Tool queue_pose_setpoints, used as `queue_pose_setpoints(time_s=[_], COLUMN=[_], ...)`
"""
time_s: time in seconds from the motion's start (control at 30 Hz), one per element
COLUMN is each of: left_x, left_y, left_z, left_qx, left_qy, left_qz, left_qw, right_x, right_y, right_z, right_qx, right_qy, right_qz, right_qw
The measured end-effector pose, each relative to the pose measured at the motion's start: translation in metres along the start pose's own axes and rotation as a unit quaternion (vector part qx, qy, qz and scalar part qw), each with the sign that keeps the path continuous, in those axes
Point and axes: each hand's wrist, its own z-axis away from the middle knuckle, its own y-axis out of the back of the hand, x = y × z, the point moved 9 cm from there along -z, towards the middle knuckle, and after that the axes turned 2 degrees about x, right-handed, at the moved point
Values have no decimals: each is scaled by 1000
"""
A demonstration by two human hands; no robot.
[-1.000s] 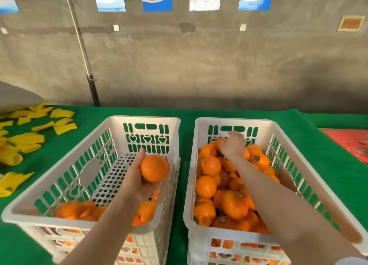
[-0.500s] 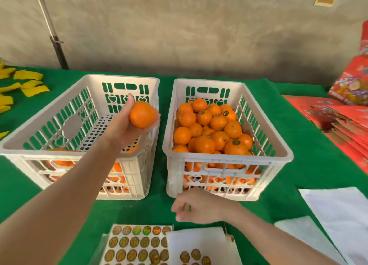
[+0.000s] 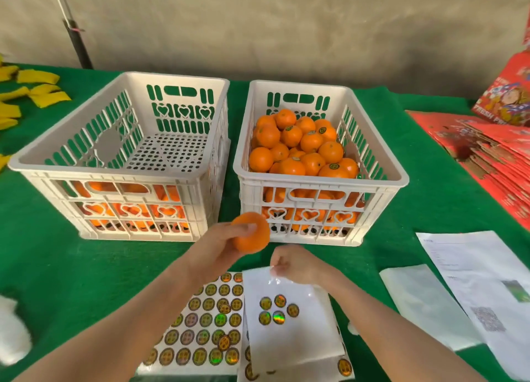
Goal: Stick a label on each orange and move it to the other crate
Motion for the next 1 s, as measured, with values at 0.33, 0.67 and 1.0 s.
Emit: queue_pose_setpoints(time_s=[0.33,0.67,1.0], left_x=[-70,-70,-68], left_y=[13,12,20], left_z=[-3,-14,-7], left_qx=[99,84,130], left_qy=[125,93,119], left_qz=[28,68,45], left_qw=[987,990,983], right_x=[-8,-30,-10], right_y=[54,21,22], right_z=[19,50,49], right_qx=[182,283,272], right_qy=[31,84,1], right_qz=[-118,37,-150], right_qw=[976,955,951])
